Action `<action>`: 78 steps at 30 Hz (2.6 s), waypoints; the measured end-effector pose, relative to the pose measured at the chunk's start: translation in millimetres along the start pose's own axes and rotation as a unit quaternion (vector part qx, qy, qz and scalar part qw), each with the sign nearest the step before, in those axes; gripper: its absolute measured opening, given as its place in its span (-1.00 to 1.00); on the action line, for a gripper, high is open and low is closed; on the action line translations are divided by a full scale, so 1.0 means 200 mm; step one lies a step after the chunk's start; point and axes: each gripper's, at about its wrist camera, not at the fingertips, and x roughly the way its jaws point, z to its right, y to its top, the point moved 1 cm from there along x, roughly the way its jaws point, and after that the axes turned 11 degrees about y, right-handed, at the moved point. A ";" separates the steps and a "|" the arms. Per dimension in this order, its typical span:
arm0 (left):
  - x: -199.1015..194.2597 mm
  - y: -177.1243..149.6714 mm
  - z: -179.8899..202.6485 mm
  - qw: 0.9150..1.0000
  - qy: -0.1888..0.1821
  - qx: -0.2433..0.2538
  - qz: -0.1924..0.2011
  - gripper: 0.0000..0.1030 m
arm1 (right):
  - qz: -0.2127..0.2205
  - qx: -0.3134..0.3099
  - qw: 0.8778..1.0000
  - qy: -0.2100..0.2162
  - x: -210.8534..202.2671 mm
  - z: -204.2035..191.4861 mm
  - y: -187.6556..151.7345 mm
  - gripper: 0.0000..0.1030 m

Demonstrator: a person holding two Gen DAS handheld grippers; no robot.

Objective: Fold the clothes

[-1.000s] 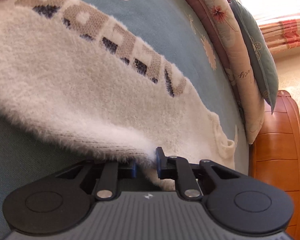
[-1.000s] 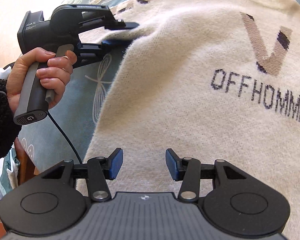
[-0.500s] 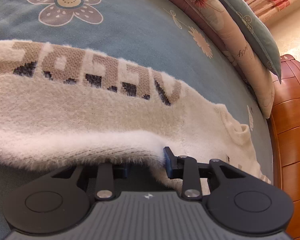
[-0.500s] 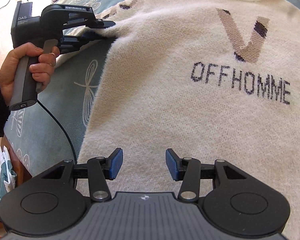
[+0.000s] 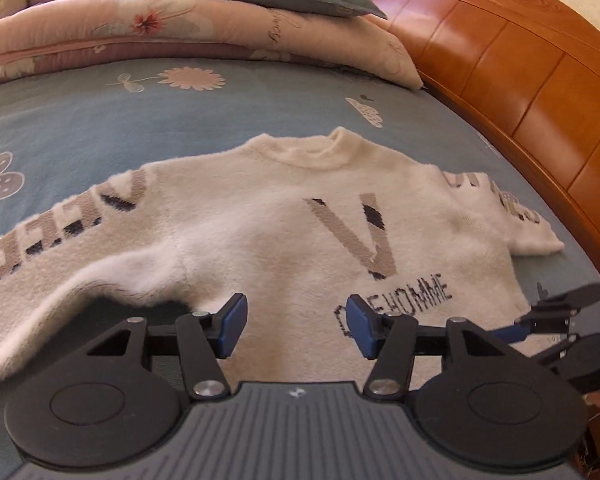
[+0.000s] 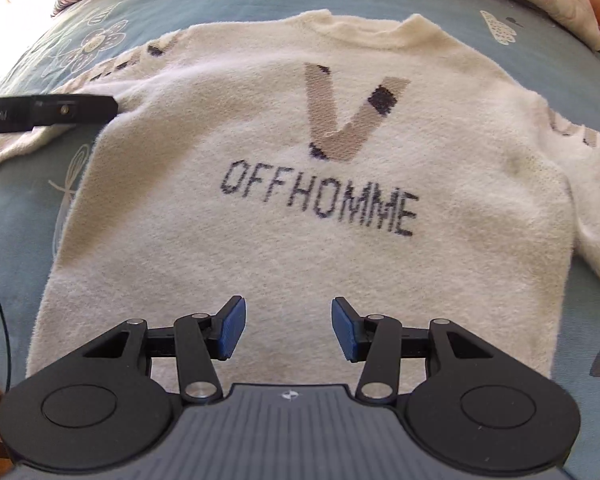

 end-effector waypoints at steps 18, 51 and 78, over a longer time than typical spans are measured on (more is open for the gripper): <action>-0.07 -0.50 0.20 0.979 0.098 0.078 -0.159 0.26 | -0.041 0.041 0.998 -0.029 -0.16 0.44 -0.57 0.57; 0.05 -0.66 -0.50 0.876 -0.217 -0.376 -0.209 0.41 | -0.032 -0.137 0.985 0.105 -0.08 -0.16 -0.35 0.57; -0.08 -0.75 -0.31 0.804 -0.318 -0.435 -0.250 0.37 | 0.012 -0.388 0.912 0.131 -0.10 -0.74 -0.70 0.58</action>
